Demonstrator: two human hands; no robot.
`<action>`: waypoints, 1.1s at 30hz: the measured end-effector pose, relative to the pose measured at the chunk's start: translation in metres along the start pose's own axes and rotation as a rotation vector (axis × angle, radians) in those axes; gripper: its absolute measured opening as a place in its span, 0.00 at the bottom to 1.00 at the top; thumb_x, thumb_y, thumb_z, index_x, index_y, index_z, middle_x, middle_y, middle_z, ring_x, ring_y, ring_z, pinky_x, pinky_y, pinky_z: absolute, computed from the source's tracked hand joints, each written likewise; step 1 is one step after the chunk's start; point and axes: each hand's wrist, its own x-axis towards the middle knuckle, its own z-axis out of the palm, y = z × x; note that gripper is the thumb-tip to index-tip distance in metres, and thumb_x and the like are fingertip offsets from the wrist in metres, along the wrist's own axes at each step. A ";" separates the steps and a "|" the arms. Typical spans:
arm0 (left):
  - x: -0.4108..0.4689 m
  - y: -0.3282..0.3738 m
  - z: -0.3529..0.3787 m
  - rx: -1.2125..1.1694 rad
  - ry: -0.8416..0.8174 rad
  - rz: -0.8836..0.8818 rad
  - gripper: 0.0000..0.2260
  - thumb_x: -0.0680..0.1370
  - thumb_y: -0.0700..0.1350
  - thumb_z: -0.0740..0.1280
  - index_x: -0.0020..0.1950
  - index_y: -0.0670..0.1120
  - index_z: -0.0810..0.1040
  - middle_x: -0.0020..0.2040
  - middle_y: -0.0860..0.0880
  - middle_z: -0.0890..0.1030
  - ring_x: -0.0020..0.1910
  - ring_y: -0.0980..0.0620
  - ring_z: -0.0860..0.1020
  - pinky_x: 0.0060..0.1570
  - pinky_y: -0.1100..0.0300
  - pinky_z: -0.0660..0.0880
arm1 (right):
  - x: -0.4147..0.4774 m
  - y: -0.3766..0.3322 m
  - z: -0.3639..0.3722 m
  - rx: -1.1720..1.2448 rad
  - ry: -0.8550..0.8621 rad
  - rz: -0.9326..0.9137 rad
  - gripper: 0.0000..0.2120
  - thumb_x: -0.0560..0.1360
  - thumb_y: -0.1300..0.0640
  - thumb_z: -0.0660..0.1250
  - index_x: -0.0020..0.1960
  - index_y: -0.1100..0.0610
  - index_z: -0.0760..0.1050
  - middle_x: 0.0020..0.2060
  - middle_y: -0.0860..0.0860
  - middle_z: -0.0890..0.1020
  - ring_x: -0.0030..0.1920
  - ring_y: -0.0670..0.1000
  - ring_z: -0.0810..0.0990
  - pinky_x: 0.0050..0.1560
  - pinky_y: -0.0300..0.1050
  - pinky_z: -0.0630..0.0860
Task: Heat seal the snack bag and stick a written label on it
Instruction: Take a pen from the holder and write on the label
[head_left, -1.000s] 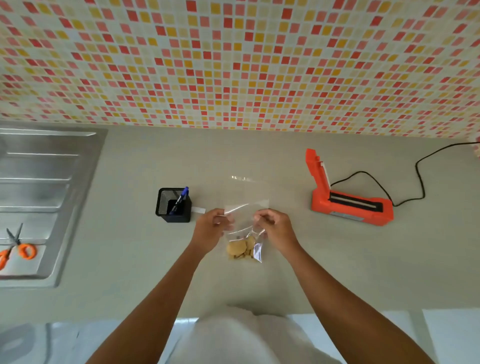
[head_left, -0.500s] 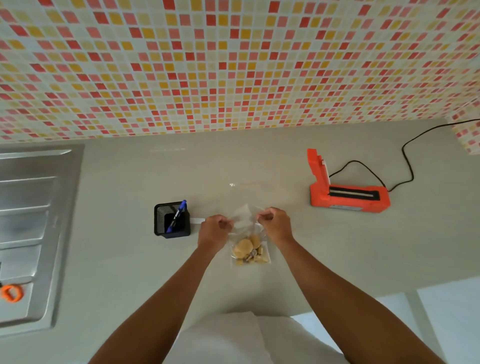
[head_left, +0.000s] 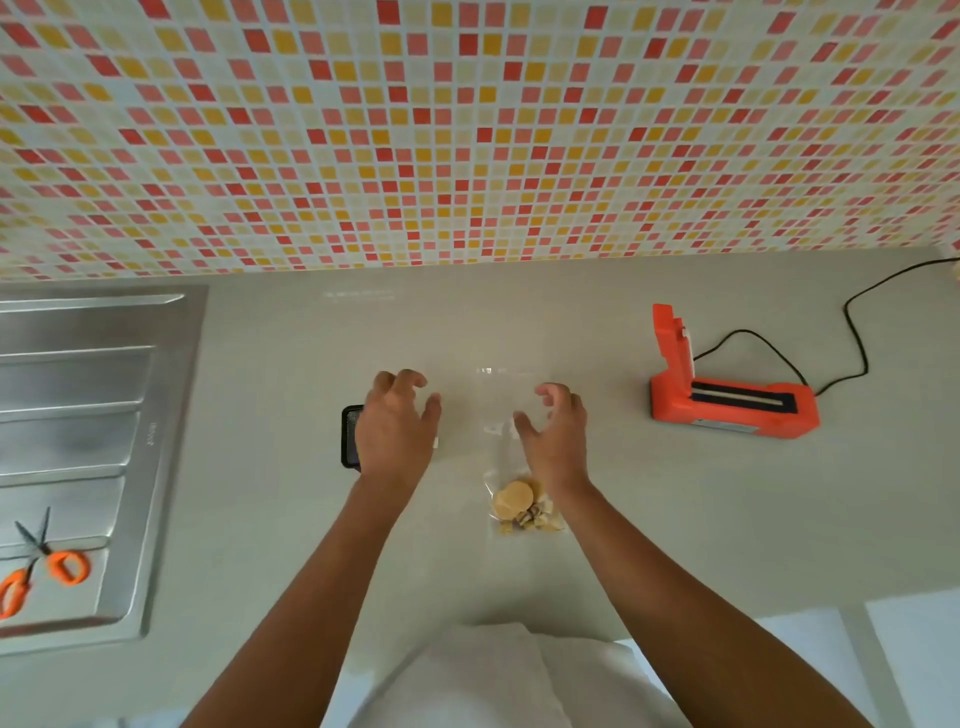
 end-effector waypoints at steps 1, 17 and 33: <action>0.005 -0.007 -0.006 0.004 0.014 -0.027 0.10 0.76 0.48 0.69 0.56 0.46 0.78 0.52 0.45 0.77 0.43 0.47 0.80 0.40 0.55 0.76 | -0.003 -0.008 0.003 0.047 -0.046 0.005 0.17 0.73 0.59 0.72 0.60 0.54 0.73 0.53 0.51 0.75 0.51 0.50 0.74 0.52 0.38 0.71; 0.007 0.001 -0.067 -0.225 0.291 0.184 0.04 0.77 0.41 0.70 0.45 0.41 0.82 0.42 0.48 0.80 0.34 0.53 0.75 0.37 0.75 0.68 | -0.046 -0.088 0.014 0.563 -0.850 0.306 0.19 0.79 0.43 0.65 0.55 0.58 0.82 0.31 0.50 0.76 0.29 0.48 0.67 0.31 0.40 0.63; -0.043 -0.002 -0.042 -0.314 -0.516 -0.063 0.04 0.78 0.39 0.67 0.44 0.39 0.78 0.31 0.49 0.73 0.26 0.49 0.75 0.27 0.58 0.69 | -0.029 -0.086 0.010 0.972 -0.444 0.553 0.11 0.81 0.53 0.65 0.42 0.55 0.75 0.25 0.47 0.66 0.24 0.45 0.62 0.26 0.38 0.59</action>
